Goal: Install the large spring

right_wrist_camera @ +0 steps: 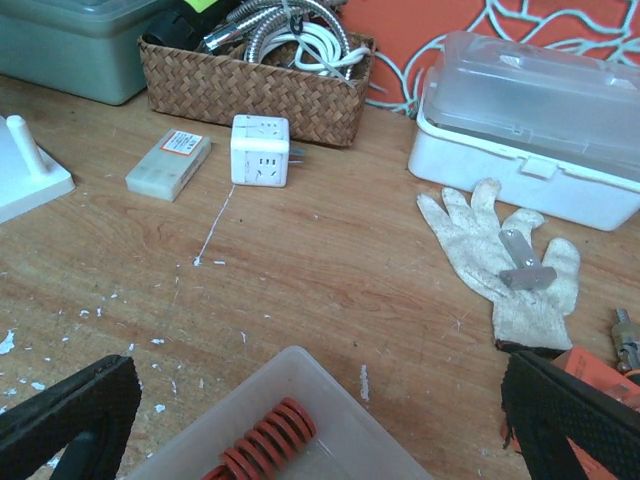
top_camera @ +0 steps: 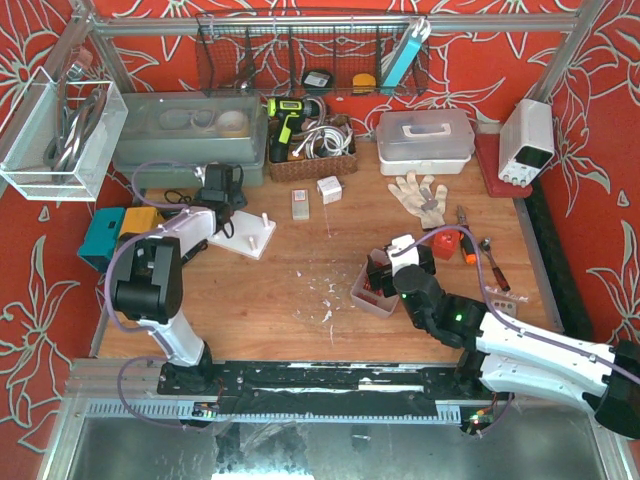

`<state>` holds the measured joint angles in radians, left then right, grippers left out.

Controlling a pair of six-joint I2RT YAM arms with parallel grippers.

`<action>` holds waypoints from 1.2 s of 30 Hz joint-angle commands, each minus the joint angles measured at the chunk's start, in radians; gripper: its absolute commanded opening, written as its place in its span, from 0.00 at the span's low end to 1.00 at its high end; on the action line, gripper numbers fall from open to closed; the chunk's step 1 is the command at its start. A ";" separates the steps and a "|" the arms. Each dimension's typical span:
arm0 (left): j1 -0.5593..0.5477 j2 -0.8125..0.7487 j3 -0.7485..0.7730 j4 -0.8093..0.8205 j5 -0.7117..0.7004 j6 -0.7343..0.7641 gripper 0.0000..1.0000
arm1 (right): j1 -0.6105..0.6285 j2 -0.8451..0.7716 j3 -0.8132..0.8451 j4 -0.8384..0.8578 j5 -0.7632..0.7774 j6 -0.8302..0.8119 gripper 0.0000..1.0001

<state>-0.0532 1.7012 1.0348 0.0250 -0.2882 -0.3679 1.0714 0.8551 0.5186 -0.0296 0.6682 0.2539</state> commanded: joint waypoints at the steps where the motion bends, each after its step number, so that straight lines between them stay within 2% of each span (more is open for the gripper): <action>1: 0.004 -0.080 0.009 -0.049 0.016 -0.030 0.73 | -0.018 0.011 0.019 -0.007 0.011 0.068 0.99; 5: 0.003 -0.183 -0.068 0.018 0.138 -0.039 0.83 | -0.063 0.042 0.053 -0.075 -0.037 0.174 0.98; 8: -0.002 -0.290 -0.186 0.125 0.256 -0.060 0.98 | -0.112 0.076 0.092 -0.148 -0.111 0.250 0.97; 13: -0.038 -0.473 -0.379 0.266 0.418 -0.107 1.00 | -0.233 0.161 0.145 -0.284 -0.318 0.401 0.95; 15: -0.073 -0.523 -0.426 0.287 0.451 -0.113 1.00 | -0.268 0.192 0.154 -0.314 -0.383 0.466 0.90; 17: -0.123 -0.567 -0.458 0.294 0.457 -0.108 1.00 | -0.275 0.220 0.172 -0.348 -0.394 0.531 0.83; 19: -0.182 -0.597 -0.473 0.292 0.451 -0.074 1.00 | -0.275 0.255 0.208 -0.413 -0.382 0.600 0.67; 20: -0.215 -0.607 -0.478 0.290 0.435 -0.063 1.00 | -0.275 0.275 0.232 -0.443 -0.379 0.625 0.62; 27: -0.374 -0.637 -0.518 0.310 0.351 0.004 1.00 | -0.274 0.376 0.270 -0.434 -0.425 0.732 0.55; 32: -0.390 -0.635 -0.582 0.369 0.320 0.016 1.00 | -0.274 0.459 0.276 -0.411 -0.422 0.804 0.51; 36: -0.394 -0.624 -0.573 0.359 0.326 0.018 1.00 | -0.274 0.532 0.284 -0.368 -0.467 0.820 0.49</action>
<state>-0.4393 1.0748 0.4564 0.3408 0.0605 -0.3744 0.7982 1.3361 0.7753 -0.4213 0.2382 1.0119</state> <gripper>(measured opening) 0.999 0.500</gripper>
